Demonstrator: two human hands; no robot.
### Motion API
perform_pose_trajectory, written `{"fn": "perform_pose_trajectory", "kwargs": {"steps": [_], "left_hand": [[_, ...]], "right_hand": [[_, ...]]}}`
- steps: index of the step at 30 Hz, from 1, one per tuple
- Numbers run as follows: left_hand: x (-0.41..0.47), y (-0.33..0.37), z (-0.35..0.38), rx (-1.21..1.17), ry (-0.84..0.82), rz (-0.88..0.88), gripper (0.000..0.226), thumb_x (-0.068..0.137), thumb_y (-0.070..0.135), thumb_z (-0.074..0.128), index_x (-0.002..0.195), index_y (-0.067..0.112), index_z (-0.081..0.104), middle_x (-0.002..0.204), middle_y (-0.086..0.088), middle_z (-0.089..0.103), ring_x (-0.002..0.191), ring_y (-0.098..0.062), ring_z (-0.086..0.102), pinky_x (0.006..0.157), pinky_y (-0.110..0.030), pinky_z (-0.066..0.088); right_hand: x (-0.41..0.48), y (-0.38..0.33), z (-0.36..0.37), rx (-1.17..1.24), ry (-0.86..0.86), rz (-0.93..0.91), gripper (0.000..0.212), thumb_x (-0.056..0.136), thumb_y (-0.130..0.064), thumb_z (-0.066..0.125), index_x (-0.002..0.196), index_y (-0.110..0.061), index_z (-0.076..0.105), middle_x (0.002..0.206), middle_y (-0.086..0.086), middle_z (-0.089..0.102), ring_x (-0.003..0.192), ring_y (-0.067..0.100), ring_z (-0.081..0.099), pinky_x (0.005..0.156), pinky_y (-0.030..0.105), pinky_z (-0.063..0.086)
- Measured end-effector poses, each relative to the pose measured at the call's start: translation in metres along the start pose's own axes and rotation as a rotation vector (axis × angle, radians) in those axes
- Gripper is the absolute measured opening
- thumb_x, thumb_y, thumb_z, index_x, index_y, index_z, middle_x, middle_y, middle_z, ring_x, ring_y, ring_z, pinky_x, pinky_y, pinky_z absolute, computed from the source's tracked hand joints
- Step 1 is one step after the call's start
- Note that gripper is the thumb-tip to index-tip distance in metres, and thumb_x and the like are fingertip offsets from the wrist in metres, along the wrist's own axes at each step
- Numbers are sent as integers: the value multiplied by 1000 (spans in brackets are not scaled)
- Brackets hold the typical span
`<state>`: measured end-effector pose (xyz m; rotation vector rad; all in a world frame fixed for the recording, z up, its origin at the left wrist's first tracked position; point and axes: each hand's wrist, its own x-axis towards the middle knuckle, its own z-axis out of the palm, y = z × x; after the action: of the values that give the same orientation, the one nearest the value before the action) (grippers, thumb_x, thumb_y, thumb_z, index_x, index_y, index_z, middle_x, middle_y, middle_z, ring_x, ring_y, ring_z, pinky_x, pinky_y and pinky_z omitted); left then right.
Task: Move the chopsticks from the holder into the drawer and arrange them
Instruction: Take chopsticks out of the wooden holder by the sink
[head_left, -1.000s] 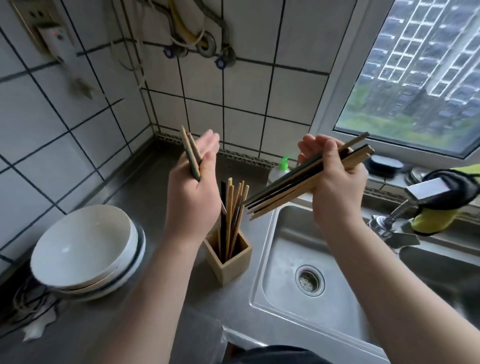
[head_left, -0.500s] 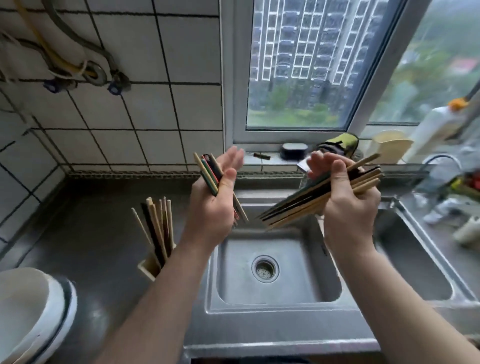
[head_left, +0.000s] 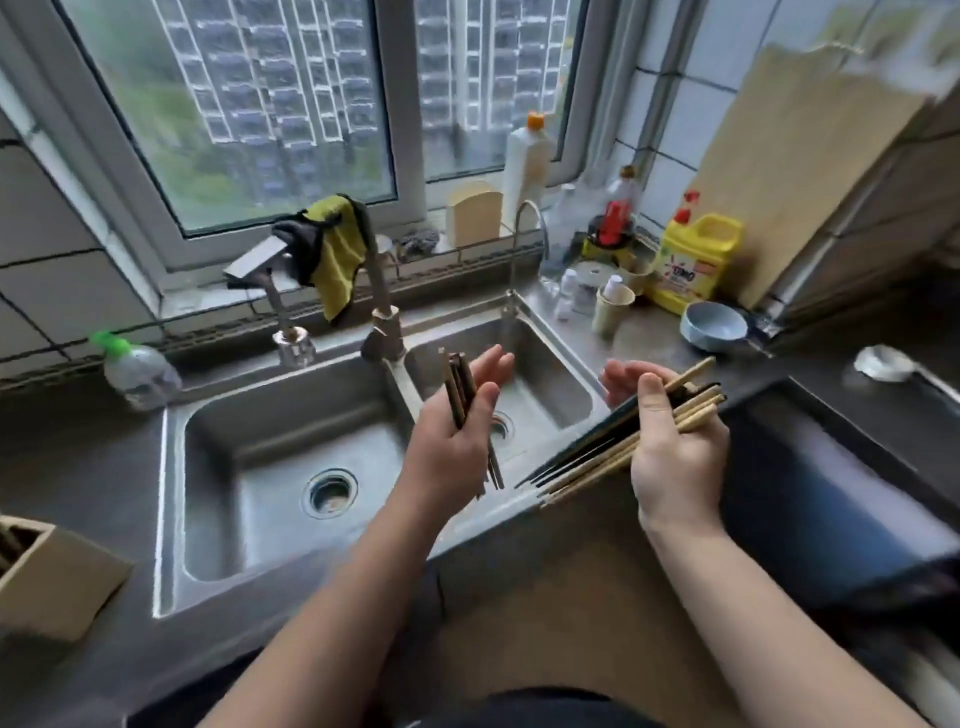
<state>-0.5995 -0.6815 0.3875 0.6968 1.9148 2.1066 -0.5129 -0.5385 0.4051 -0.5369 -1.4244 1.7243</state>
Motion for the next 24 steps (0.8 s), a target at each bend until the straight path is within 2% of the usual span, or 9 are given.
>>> {"fn": "perform_pose_trajectory", "kwargs": {"steps": [3, 7, 9, 11, 14, 17, 19, 22, 24], "left_hand": [[-16, -16, 80, 7, -85, -41, 31, 99, 15, 45, 124, 32, 53, 125, 3, 65, 124, -10, 57, 112, -39, 38], [-40, -35, 174, -9, -270, -126, 32, 103, 16, 42, 133, 25, 50, 133, 1, 61, 128, -7, 53, 114, -37, 35], [-47, -41, 214, 25, -353, -139, 32, 103, 20, 42, 133, 28, 50, 133, 4, 61, 127, -5, 53, 114, -36, 35], [-53, -46, 251, 64, -433, -146, 35, 101, 24, 44, 135, 25, 51, 133, 6, 61, 126, -3, 53, 113, -35, 37], [-59, -55, 302, 103, -536, -169, 37, 104, 17, 43, 139, 15, 50, 134, 5, 60, 126, -2, 53, 112, -32, 38], [-65, -62, 355, 99, -649, -189, 37, 104, 14, 41, 141, 12, 49, 136, 3, 59, 126, -1, 53, 110, -23, 37], [-69, -70, 390, 102, -711, -210, 36, 105, 13, 41, 139, 12, 51, 135, 2, 59, 125, -1, 53, 109, -20, 38], [-75, -88, 445, 96, -819, -216, 34, 104, 14, 43, 135, 17, 55, 132, 6, 61, 125, -2, 53, 111, -26, 38], [-78, -98, 482, 99, -895, -218, 35, 104, 14, 42, 137, 17, 54, 132, 9, 60, 125, 3, 52, 106, -16, 37]], "right_hand": [[9, -5, -83, -36, 79, 9, 23, 99, -8, 48, 87, -13, 68, 95, 10, 73, 95, 25, 72, 93, 39, 55], [13, -13, -183, -95, 215, 9, 26, 99, -8, 46, 87, -16, 66, 97, 10, 73, 97, 24, 71, 93, 39, 55], [15, -18, -226, -100, 287, 7, 27, 100, -7, 45, 86, -16, 66, 99, 11, 73, 98, 25, 71, 93, 39, 55], [14, -22, -263, -116, 350, 8, 26, 100, -7, 44, 87, -15, 65, 101, 13, 72, 99, 25, 71, 94, 39, 54], [11, -26, -315, -140, 458, 17, 25, 100, -7, 43, 89, -15, 65, 103, 15, 71, 100, 24, 70, 94, 40, 54], [10, -30, -362, -169, 566, 14, 26, 100, -9, 43, 90, -17, 65, 102, 13, 72, 100, 23, 71, 95, 41, 53], [9, -34, -393, -191, 641, 14, 26, 100, -9, 44, 91, -19, 66, 102, 11, 73, 101, 21, 71, 96, 40, 52], [9, -40, -439, -240, 745, 10, 25, 100, -9, 45, 92, -18, 66, 103, 10, 73, 102, 20, 70, 96, 40, 52], [12, -43, -470, -287, 811, 25, 21, 99, -9, 46, 95, -12, 66, 102, 8, 73, 101, 18, 70, 96, 37, 53]]}}
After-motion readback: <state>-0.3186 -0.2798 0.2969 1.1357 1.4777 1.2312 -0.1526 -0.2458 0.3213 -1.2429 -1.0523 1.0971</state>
